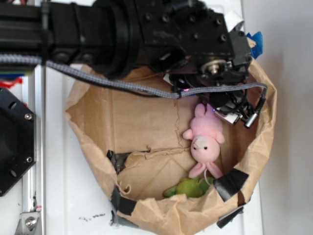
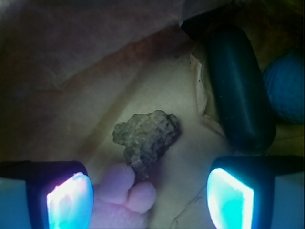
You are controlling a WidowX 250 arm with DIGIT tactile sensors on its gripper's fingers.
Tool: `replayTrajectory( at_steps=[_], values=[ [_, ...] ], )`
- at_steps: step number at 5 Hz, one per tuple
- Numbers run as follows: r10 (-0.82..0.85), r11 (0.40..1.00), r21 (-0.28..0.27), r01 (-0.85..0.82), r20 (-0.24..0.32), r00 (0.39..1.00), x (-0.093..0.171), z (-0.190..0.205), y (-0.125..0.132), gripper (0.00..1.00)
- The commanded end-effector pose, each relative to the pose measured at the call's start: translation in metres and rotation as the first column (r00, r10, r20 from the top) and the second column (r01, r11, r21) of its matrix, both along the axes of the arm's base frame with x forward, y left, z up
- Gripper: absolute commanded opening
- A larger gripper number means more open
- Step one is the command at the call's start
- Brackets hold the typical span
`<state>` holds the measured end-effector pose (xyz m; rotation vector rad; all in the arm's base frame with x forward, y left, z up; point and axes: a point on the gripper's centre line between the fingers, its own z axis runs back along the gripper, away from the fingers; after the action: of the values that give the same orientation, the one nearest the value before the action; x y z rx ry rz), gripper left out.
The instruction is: Grab the rock.
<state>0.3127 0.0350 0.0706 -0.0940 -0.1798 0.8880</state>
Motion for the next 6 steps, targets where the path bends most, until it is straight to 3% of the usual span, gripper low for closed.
replayTrajectory(
  at_steps=[1,4,6],
  values=[
    [-0.004,1.000,0.029,0.003,0.039,0.999,0.005,0.001,-0.004,1.00],
    [-0.040,0.997,0.072,0.035,0.063,0.997,-0.005,-0.013,-0.017,1.00],
    [-0.032,0.996,0.087,0.026,0.069,0.997,-0.010,-0.021,-0.012,1.00]
  ],
)
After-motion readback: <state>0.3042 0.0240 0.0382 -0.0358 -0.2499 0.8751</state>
